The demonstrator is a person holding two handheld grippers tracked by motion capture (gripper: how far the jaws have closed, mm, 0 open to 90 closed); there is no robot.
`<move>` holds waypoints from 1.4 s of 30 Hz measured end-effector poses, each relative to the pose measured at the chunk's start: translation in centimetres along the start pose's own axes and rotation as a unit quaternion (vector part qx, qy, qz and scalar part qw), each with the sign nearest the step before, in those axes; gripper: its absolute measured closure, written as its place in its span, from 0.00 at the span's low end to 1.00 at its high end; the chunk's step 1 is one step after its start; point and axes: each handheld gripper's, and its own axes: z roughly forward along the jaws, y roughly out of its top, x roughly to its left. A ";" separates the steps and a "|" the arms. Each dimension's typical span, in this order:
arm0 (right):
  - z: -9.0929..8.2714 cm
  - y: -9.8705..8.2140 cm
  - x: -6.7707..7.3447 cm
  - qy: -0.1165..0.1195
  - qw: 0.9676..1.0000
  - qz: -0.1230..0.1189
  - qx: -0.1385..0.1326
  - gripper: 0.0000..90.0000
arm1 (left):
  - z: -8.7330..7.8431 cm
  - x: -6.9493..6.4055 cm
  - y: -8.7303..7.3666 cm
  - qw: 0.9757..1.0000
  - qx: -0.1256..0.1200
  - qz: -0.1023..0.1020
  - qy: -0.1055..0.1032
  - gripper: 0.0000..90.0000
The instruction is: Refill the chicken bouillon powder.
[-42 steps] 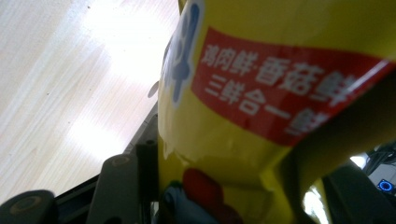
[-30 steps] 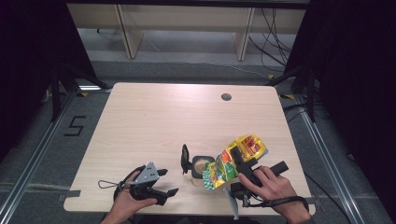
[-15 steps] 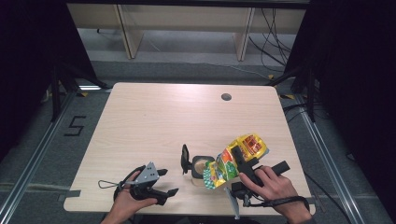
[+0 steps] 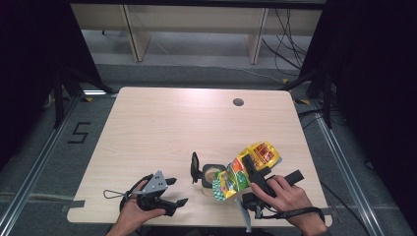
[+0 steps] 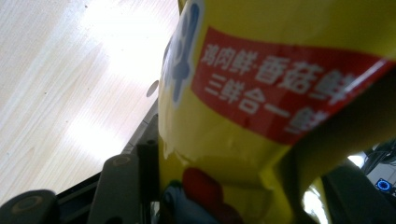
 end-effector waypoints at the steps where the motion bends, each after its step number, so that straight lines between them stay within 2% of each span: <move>1: 0.0 0.0 0.0 -0.001 1.000 0.000 0.001 0.54 | 0.0 0.0 0.0 1.000 0.000 0.000 0.000 0.23; 3: 0.0 0.1 0.0 -0.001 1.000 -0.001 -0.001 0.54 | 0.0 0.0 0.0 1.000 -0.001 0.001 0.000 0.23; 4: 0.0 0.1 0.0 0.006 1.000 -0.001 -0.001 0.54 | 0.0 -0.1 0.0 1.000 0.000 -0.007 0.000 0.23; 6: 0.0 0.1 0.0 0.011 1.000 0.002 -0.002 0.54 | 0.0 -0.1 0.0 1.000 0.000 -0.008 0.000 0.23; 8: 0.0 0.2 -0.1 0.009 1.000 -0.002 -0.002 0.54 | 0.0 -0.1 0.0 1.000 0.000 -0.008 0.000 0.23; 9: -0.1 0.2 0.0 -0.003 1.000 -0.004 0.000 0.54 | 0.0 -0.1 0.0 1.000 0.002 -0.005 0.002 0.23; 12: -0.1 0.2 -0.1 -0.004 1.000 -0.008 0.002 0.54 | 0.1 -0.1 0.0 1.000 0.001 -0.004 0.002 0.23; 14: -0.1 0.3 -0.1 -0.003 1.000 -0.010 0.002 0.54 | 0.1 -0.1 0.0 1.000 0.002 -0.002 0.002 0.23; 15: -0.1 0.2 -0.2 0.005 1.000 -0.008 -0.001 0.54 | 0.1 -0.1 0.0 1.000 0.003 -0.001 0.003 0.23; 17: 0.0 0.2 -0.2 0.009 1.000 -0.007 -0.001 0.54 | 0.0 0.0 0.0 1.000 0.004 0.011 0.002 0.23; 18: 0.0 0.2 -0.1 -0.001 1.000 -0.008 0.001 0.54 | 0.0 -0.1 0.0 1.000 0.003 -0.005 0.003 0.23; 20: -0.1 0.2 0.0 -0.001 1.000 -0.005 -0.001 0.54 | 0.0 -0.1 0.0 1.000 0.003 -0.004 0.002 0.23; 21: -0.1 0.2 -0.1 0.011 1.000 -0.005 -0.002 0.54 | 0.1 -0.1 0.0 1.000 -0.001 0.001 0.002 0.23; 22: -0.1 0.2 -0.1 0.009 1.000 -0.005 -0.002 0.54 | 0.1 0.0 0.0 1.000 0.003 0.004 0.002 0.23; 23: 0.0 0.2 -0.2 0.008 1.000 -0.005 -0.001 0.54 | 0.1 -0.1 0.0 1.000 0.002 -0.004 0.004 0.23; 25: -0.1 0.2 -0.2 0.010 1.000 -0.006 -0.003 0.54 | 0.0 -0.1 0.0 1.000 0.002 -0.004 0.001 0.23; 26: -0.1 0.3 -0.1 -0.002 1.000 -0.007 -0.002 0.54 | 0.0 -0.1 0.0 1.000 0.003 -0.003 0.002 0.23; 27: -0.1 0.3 -0.1 0.010 1.000 -0.005 -0.004 0.54 | 0.1 -0.1 -0.1 1.000 -0.003 -0.004 0.002 0.23; 29: 0.0 0.3 -0.1 0.009 1.000 -0.004 -0.005 0.54 | 0.0 -0.1 0.0 1.000 0.001 -0.004 0.002 0.23; 30: 0.0 0.3 0.0 0.001 1.000 -0.004 -0.003 0.54 | 0.0 -0.1 0.0 1.000 0.002 -0.005 0.002 0.23; 31: -0.1 0.3 -0.1 0.011 1.000 -0.003 -0.005 0.54 | 0.0 -0.1 0.0 1.000 0.003 -0.004 0.001 0.23; 32: -0.1 0.3 -0.1 0.011 1.000 -0.001 -0.006 0.54 | 0.1 -0.1 -0.1 1.000 -0.002 -0.004 0.003 0.23; 33: -0.1 0.2 -0.1 0.000 1.000 0.000 -0.005 0.54 | 0.1 -0.1 -0.1 1.000 -0.002 -0.003 0.002 0.23; 36: -0.1 0.2 -0.1 -0.001 1.000 -0.001 -0.004 0.54 | 0.0 -0.1 0.0 1.000 0.001 -0.004 0.001 0.23; 37: -0.1 0.2 -0.2 0.011 1.000 0.000 -0.006 0.54 | 0.0 -0.1 0.0 1.000 0.003 -0.001 0.002 0.23; 38: -0.1 0.1 -0.1 -0.002 1.000 0.000 -0.004 0.54 | 0.1 -0.1 0.0 1.000 0.002 0.002 0.003 0.23; 39: -0.1 0.1 -0.2 0.010 1.000 0.001 -0.004 0.54 | 0.0 -0.1 0.0 1.000 0.004 -0.002 0.002 0.23; 40: -0.1 0.1 -0.1 -0.002 1.000 0.000 -0.003 0.54 | 0.0 -0.1 0.0 1.000 0.002 -0.003 0.002 0.23; 42: -0.1 0.1 -0.1 -0.001 1.000 0.003 -0.004 0.54 | 0.0 -0.1 0.0 1.000 0.004 -0.002 0.002 0.23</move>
